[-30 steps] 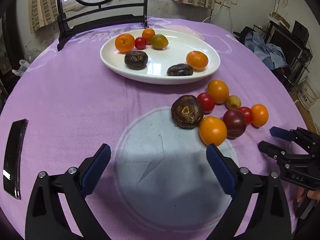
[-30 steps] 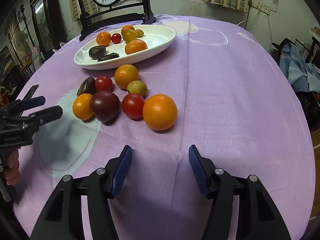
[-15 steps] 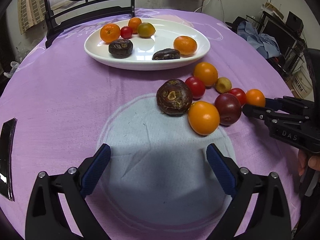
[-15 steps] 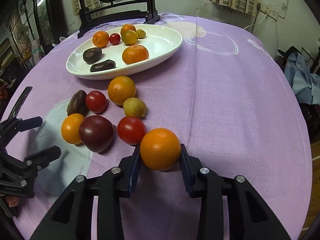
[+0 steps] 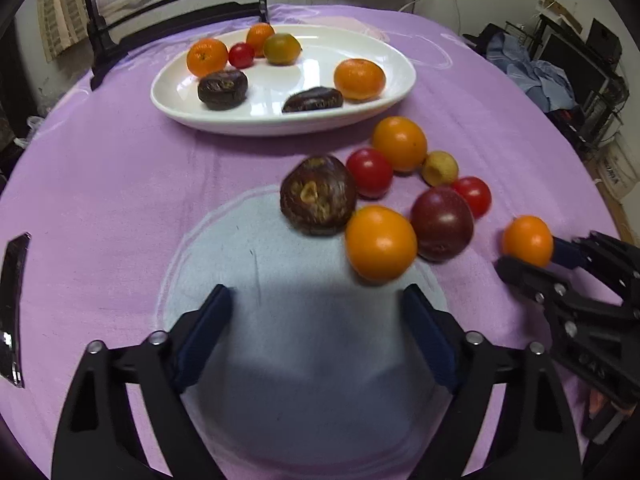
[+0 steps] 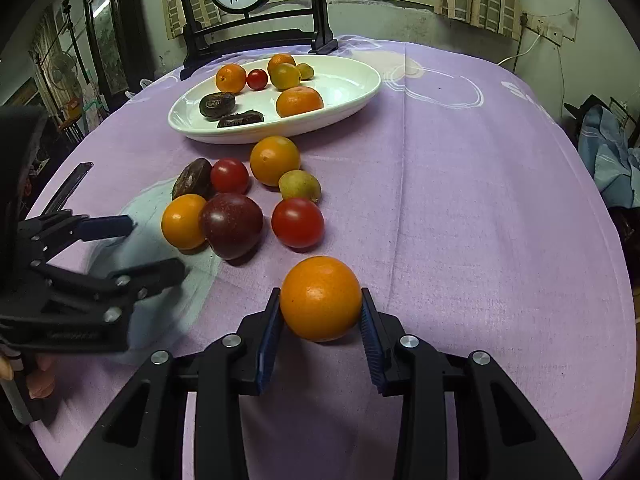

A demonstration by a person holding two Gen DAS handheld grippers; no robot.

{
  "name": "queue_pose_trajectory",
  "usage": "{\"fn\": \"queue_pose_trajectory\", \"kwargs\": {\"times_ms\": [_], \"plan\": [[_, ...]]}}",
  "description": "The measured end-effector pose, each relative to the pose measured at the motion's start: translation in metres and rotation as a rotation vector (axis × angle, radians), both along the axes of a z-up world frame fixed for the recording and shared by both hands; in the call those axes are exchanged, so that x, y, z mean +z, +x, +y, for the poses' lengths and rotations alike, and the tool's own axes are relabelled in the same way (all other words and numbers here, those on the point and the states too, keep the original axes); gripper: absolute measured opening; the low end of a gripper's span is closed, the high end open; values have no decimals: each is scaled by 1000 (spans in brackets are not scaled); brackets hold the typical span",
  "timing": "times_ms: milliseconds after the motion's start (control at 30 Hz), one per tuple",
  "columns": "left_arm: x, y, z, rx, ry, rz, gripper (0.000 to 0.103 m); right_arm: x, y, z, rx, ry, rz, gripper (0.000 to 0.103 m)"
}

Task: Organize fruits
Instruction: 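Grasp orange with left tool while right tool grasps large orange, place both on plate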

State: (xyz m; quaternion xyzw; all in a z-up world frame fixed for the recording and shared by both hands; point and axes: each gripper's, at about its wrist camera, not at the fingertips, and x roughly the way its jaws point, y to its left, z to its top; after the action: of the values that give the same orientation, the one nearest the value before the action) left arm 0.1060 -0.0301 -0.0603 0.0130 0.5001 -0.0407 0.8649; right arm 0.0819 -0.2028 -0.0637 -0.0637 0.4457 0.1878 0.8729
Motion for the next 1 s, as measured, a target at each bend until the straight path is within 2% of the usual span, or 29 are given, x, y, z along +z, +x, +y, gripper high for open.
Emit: {"fn": "queue_pose_trajectory", "kwargs": {"times_ms": [333,400,500,700,1000], "plan": [[2,19,-18,-1,15,16,73,-1,-3,-2,3,0,-5,38],[3,21,-18,-1,9,-2,63,-1,-3,-2,3,0,-5,38],[6,21,-18,-13,4,-11,38,-1,-3,-2,3,-1,-7,38],[9,9,-7,-19,-27,20,38,-1,-3,-2,4,1,-7,38],[28,-25,26,-32,-52,-19,38,7,-6,-1,6,17,-37,38]]}}
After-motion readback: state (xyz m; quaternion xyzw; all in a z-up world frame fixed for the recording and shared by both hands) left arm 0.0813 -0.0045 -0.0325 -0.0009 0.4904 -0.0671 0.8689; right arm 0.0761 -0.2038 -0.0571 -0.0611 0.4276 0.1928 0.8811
